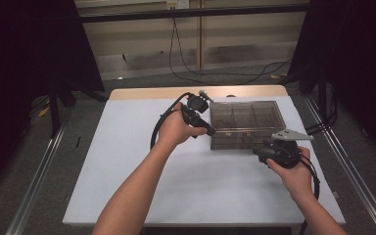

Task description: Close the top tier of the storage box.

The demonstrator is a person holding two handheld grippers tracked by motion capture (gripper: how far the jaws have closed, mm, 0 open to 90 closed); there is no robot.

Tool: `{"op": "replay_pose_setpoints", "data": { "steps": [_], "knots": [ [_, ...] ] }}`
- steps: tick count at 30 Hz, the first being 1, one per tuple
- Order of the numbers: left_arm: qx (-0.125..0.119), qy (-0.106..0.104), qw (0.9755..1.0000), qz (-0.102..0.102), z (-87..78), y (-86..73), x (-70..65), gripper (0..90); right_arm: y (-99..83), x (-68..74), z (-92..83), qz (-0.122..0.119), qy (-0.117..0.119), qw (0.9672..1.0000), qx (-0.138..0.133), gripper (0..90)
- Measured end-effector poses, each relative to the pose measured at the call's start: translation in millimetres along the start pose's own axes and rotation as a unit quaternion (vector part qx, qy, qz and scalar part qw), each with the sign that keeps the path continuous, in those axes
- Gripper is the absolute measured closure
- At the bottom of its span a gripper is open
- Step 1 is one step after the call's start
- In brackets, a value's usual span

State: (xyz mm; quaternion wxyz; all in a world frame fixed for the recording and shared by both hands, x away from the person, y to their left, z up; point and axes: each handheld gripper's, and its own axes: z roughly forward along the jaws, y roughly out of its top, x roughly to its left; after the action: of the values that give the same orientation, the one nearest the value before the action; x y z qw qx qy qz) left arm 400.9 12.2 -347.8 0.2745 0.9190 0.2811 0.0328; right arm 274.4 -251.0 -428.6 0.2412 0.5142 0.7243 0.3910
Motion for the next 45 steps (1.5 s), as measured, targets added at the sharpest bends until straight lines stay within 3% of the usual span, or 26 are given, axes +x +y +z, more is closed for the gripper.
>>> {"op": "replay_pose_setpoints", "data": {
  "steps": [15, 21, 45],
  "knots": [
    [-0.028, -0.002, 0.9996, 0.005, -10.0, -21.4, 3.3, 18.6, -5.8, 6.3, -7.6, -0.016, 0.006, 0.9997, 0.019, 28.2],
    [-0.033, 0.006, 0.9994, 0.010, -13.2, -31.7, 5.1, 16.1, -14.0, 4.9, -8.1, -0.008, 0.009, 0.9997, 0.020, 25.7],
    [-0.048, 0.020, 0.9987, -0.004, -18.5, -80.9, 15.6, 12.9, -24.3, 1.7, -13.2, -0.002, 0.012, 0.9997, 0.022, 21.6]
  ]
}}
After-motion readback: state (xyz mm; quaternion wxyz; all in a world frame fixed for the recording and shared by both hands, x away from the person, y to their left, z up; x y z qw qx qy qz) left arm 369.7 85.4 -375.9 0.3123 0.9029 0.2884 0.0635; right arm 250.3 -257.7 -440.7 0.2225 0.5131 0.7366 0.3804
